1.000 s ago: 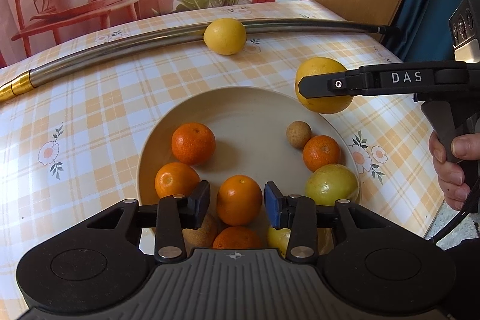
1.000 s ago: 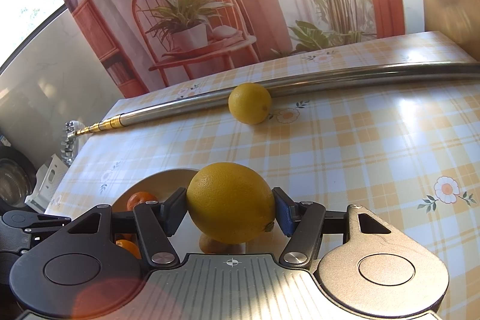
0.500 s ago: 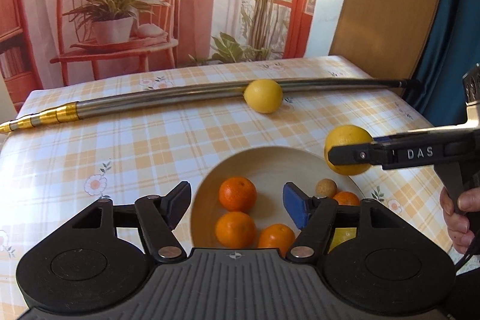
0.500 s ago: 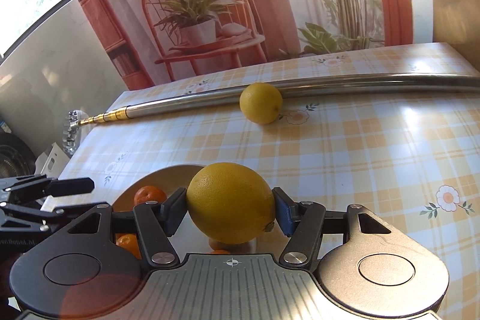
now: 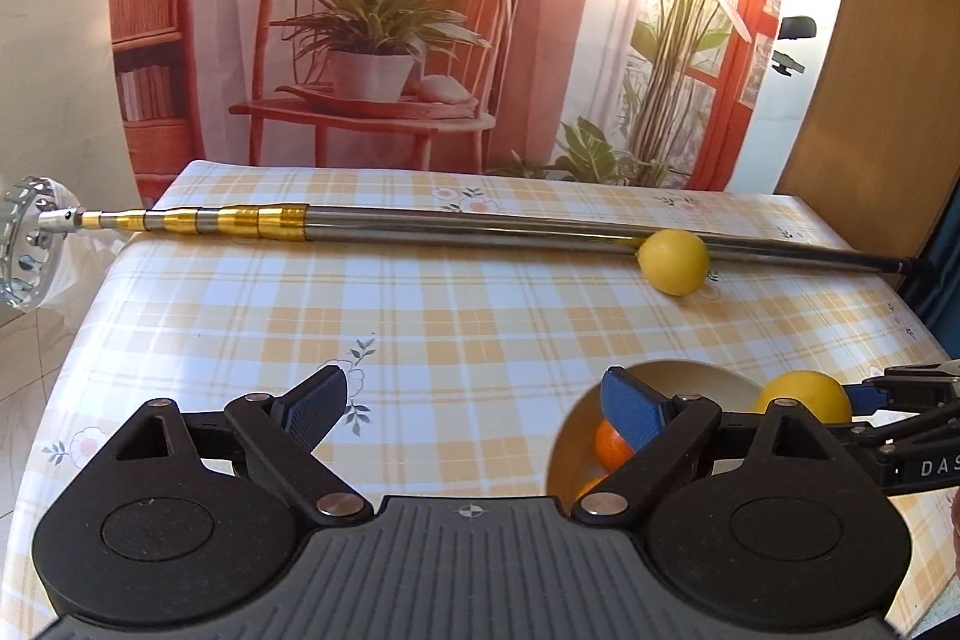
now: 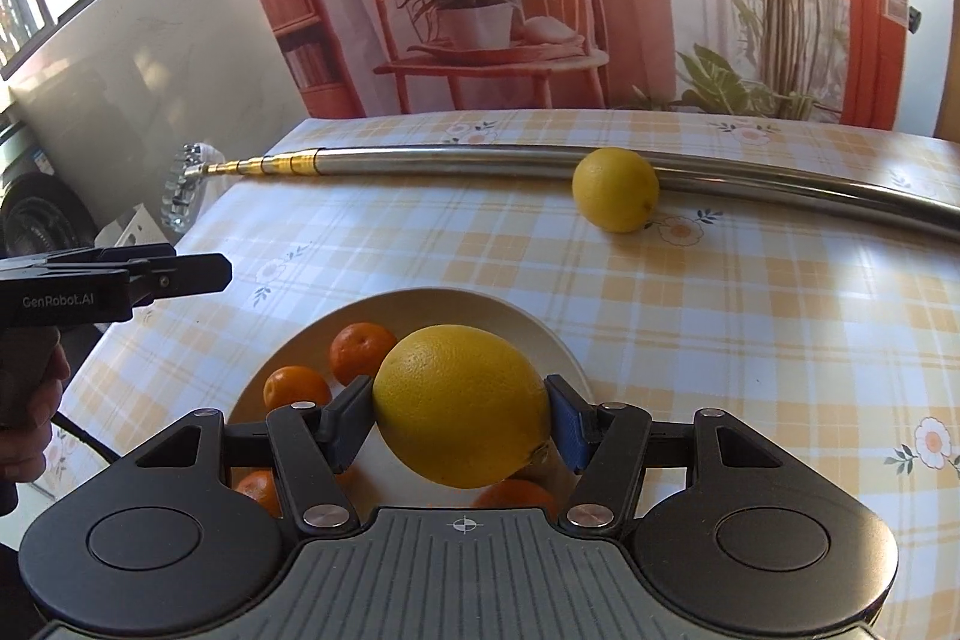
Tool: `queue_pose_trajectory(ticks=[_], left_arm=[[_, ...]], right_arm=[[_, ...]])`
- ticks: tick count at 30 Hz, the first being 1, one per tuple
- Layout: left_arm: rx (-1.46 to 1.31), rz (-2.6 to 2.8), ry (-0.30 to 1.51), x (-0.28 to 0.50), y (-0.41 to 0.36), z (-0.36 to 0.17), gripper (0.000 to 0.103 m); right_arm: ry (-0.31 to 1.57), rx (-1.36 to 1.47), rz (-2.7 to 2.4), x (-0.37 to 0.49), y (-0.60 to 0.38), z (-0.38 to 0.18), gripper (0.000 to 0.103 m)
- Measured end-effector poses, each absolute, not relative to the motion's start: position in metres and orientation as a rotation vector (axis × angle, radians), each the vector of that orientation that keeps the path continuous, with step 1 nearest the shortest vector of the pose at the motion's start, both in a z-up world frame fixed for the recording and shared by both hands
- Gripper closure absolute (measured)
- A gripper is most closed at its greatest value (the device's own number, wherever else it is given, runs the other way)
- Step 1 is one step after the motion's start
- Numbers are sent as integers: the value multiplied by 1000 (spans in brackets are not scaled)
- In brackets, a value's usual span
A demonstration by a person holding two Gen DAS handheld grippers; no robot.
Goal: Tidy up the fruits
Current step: 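Lower the lemon into the plate and open the right gripper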
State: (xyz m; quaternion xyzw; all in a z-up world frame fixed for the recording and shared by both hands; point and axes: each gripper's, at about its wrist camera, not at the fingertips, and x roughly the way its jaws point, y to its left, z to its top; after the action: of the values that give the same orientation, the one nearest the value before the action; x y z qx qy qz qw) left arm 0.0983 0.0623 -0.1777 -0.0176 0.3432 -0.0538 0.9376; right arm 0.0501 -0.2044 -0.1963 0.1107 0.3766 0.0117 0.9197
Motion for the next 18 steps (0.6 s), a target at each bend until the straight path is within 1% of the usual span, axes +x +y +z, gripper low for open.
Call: queue_pose_trajectory(ticks=[18], left_arm=[[2,-109,674,85,63,-182,9]], right_arm=[[848,169,82,57,-178,-208,46]])
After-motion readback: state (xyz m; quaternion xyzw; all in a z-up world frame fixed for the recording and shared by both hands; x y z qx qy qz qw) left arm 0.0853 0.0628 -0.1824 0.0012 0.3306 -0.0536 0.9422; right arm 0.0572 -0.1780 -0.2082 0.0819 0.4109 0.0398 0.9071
